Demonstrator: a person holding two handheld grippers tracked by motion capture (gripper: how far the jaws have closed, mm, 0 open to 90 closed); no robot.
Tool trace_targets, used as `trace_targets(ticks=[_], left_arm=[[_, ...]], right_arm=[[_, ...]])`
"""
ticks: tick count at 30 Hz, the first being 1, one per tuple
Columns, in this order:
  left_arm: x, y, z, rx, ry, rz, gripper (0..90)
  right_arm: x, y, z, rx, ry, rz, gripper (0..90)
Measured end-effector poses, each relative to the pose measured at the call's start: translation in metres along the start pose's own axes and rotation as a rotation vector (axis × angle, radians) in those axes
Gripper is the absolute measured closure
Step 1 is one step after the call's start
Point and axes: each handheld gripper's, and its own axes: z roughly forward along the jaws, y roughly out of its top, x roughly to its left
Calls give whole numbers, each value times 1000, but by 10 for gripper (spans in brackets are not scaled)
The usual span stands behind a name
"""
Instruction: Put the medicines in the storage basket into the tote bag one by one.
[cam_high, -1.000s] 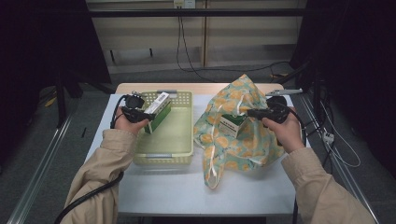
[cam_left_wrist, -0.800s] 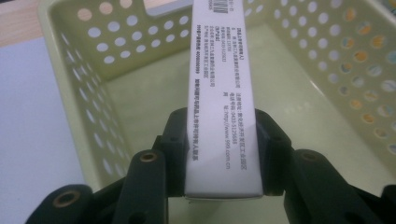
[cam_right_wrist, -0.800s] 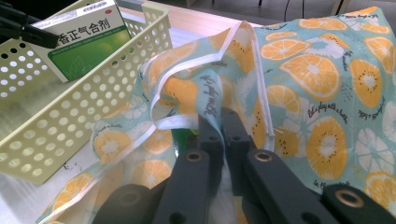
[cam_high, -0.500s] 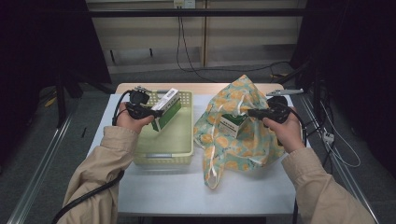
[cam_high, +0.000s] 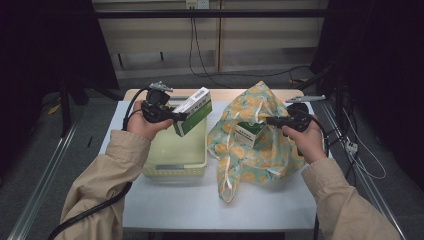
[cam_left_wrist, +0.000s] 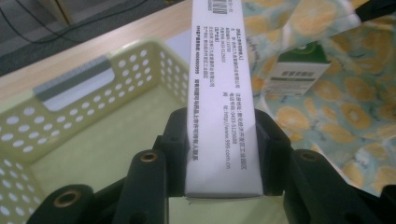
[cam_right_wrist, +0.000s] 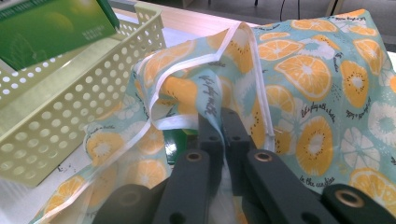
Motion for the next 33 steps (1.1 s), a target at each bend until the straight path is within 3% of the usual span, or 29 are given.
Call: trace_targets(ticks=[3, 6, 14, 19, 22, 23, 33], left_arm=[[-7, 7, -6, -22, -33, 5, 629], [-18, 12, -8, -23, -60, 38, 629], [-48, 18, 1, -21, -147, 101, 629], [-64, 17, 11, -12, -215, 126, 629], [-76, 16, 19, 8, -213, 154, 628], [-78, 15, 23, 16, -243, 166, 628], [-101, 4, 55, 68, -299, 197, 628]], right_arm=[[0, 0, -1, -1, -2, 1, 897], [-1, 0, -2, -3, -2, -1, 897], [1, 1, -1, -3, 1, -4, 897], [0, 1, -2, -7, -2, -1, 897], [1, 1, -2, -8, -2, -1, 897], [1, 1, -2, -8, -2, -2, 897], [3, 4, -5, -16, -5, -5, 897]])
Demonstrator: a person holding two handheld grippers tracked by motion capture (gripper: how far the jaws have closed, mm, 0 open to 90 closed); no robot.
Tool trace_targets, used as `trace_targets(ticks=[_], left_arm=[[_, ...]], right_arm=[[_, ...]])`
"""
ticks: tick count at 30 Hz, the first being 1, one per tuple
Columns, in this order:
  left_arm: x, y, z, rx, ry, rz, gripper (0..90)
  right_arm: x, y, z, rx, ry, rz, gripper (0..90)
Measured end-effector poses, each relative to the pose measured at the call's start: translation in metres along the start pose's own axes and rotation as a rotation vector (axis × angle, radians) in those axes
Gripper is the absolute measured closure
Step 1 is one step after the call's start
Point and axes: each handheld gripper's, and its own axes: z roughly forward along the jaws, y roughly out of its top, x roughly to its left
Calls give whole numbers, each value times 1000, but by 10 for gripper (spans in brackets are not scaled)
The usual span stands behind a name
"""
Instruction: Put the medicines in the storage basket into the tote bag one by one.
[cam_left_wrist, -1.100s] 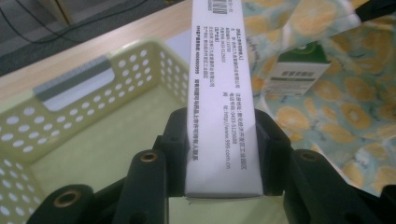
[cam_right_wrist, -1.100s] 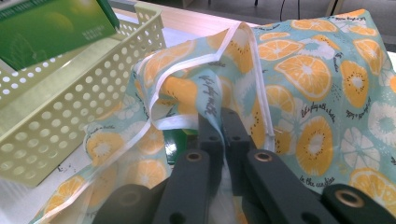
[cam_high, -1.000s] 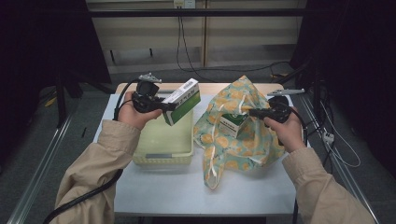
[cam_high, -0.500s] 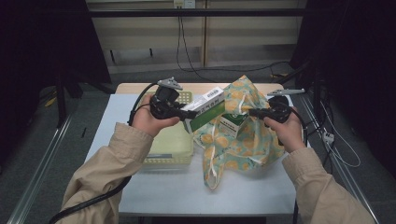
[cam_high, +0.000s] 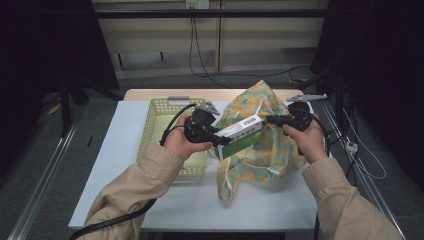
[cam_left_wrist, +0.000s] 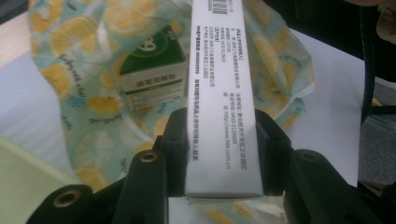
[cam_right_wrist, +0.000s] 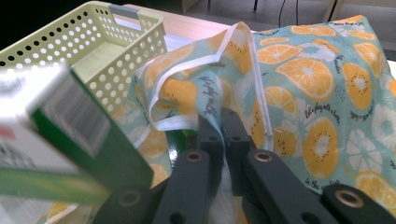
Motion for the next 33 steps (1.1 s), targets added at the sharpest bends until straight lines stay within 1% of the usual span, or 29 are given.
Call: trace_targets(ticks=[2, 6, 8, 10, 11, 16, 18, 20, 25, 26, 27, 28, 33], left_arm=[[-4, 0, 8, 11, -11, 2, 628], [-8, 1, 23, 33, -17, 6, 627], [-11, 2, 33, 56, -4, 13, 627], [-12, 2, 40, 59, -11, 5, 627], [-14, 2, 45, 74, 7, 10, 627], [-15, 4, 60, 59, 5, -10, 627], [-16, 5, 65, 51, -5, -19, 627], [-17, 7, 71, 49, 11, -14, 627], [-16, 9, 81, 39, 7, -38, 627], [-17, 9, 83, 32, 6, -52, 627], [-16, 9, 85, 39, 9, -45, 627], [-16, 10, 87, 28, 8, -58, 627], [-17, 12, 97, 23, 11, -62, 627]], right_arm=[[-1, 1, -1, -2, 0, 0, 897], [-1, 5, -5, -6, -4, -3, 897], [-1, 6, -7, -10, -4, -5, 897], [-1, 9, -9, -14, -6, -6, 897], [-1, 10, -11, -16, -7, -7, 897], [0, 13, -15, -20, -9, -12, 897], [0, 13, -16, -23, -8, -12, 897], [0, 13, -16, -23, -6, -11, 897], [-1, 13, -16, -24, -5, -10, 897], [-1, 13, -16, -23, -7, -8, 897], [-1, 13, -16, -23, -6, -8, 897], [-2, 13, -16, -22, -6, -9, 897], [-2, 13, -17, -26, -3, -8, 897]])
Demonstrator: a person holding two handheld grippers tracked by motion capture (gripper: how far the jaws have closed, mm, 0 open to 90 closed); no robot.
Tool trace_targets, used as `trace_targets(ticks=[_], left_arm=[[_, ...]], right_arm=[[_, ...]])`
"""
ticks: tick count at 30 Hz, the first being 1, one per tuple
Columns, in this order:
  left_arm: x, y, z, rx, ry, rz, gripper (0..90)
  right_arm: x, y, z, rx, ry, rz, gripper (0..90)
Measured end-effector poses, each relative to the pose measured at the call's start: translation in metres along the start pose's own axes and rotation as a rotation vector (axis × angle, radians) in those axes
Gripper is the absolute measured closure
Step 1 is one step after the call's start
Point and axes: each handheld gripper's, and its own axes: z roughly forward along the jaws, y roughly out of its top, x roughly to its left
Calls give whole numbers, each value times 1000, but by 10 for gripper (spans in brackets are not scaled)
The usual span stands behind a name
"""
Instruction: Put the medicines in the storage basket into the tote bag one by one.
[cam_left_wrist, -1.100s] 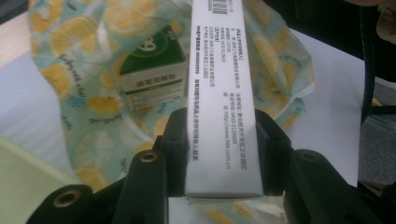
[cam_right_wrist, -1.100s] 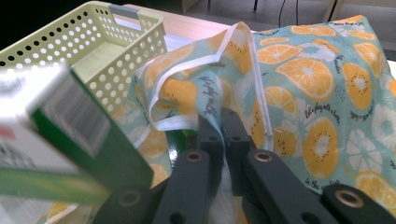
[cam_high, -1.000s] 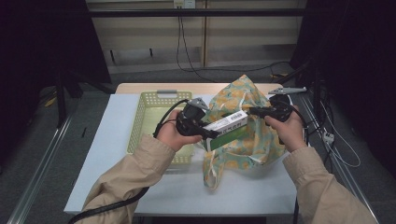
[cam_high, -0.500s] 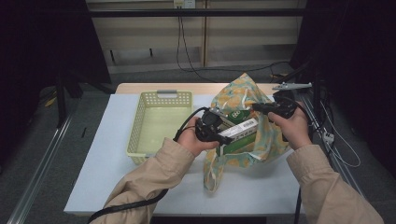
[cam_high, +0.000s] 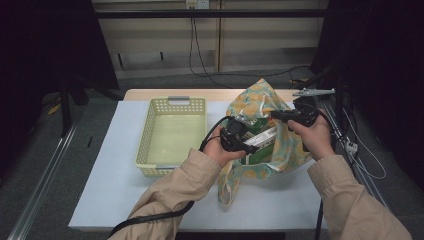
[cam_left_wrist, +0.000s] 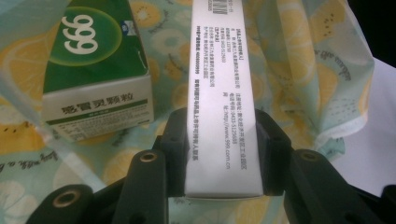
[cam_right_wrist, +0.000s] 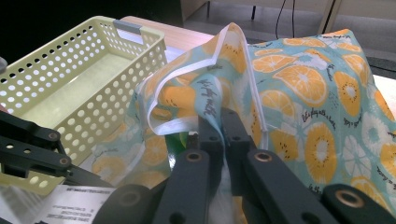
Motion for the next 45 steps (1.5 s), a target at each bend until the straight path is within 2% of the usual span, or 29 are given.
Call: trace_targets(ticks=[10, 23, 26, 41, 45], left_arm=[[2, 1, 3, 8, 23, 3, 626], [7, 1, 4, -14, 36, -27, 626], [8, 3, 8, -22, 40, -47, 626], [15, 13, 27, -9, 67, -54, 626], [17, 14, 30, -17, 79, -72, 626]], right_arm=[[-1, -1, -1, -2, 3, 3, 897], [0, -1, -1, -3, -1, 2, 897], [1, -1, -1, -4, 0, 4, 897], [1, -1, -2, -7, 3, 3, 897], [0, -1, -3, -9, 4, 7, 897]])
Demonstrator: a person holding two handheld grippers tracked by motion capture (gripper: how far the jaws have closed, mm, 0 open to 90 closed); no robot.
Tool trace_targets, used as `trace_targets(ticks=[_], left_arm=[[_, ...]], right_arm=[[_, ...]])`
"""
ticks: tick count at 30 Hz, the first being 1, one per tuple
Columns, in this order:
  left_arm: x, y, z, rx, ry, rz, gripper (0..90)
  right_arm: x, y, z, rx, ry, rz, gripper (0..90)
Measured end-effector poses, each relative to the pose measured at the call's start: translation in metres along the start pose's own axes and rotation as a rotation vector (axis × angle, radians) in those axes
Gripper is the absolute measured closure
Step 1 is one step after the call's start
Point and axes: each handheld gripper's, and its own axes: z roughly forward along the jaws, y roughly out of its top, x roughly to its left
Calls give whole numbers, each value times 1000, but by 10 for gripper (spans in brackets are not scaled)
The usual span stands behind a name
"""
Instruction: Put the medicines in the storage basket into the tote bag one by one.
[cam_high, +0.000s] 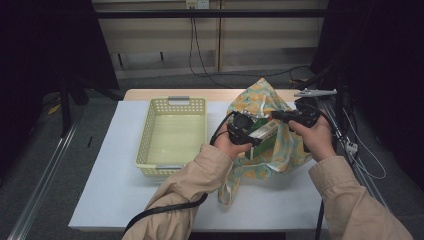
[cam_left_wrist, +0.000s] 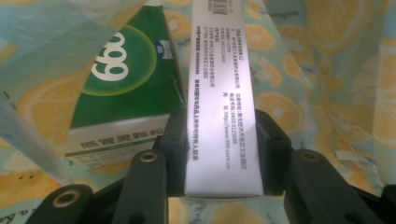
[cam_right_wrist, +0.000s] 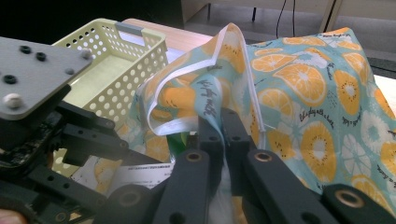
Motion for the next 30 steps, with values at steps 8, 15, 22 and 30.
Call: trace_targets(ticks=[8, 15, 22, 30], left_arm=[[-1, 6, 8, -6, -5, -16, 627], [-3, 9, 15, -13, -12, -17, 626], [-3, 13, 22, -23, -11, -20, 626], [0, 11, 30, -77, -15, -30, 471]], right_arm=[[0, 2, -1, -5, 6, 6, 897], [-1, 3, -2, -10, 8, 6, 897], [-1, 3, 0, -9, 8, 8, 897], [-1, 3, 2, -4, 6, 10, 897]])
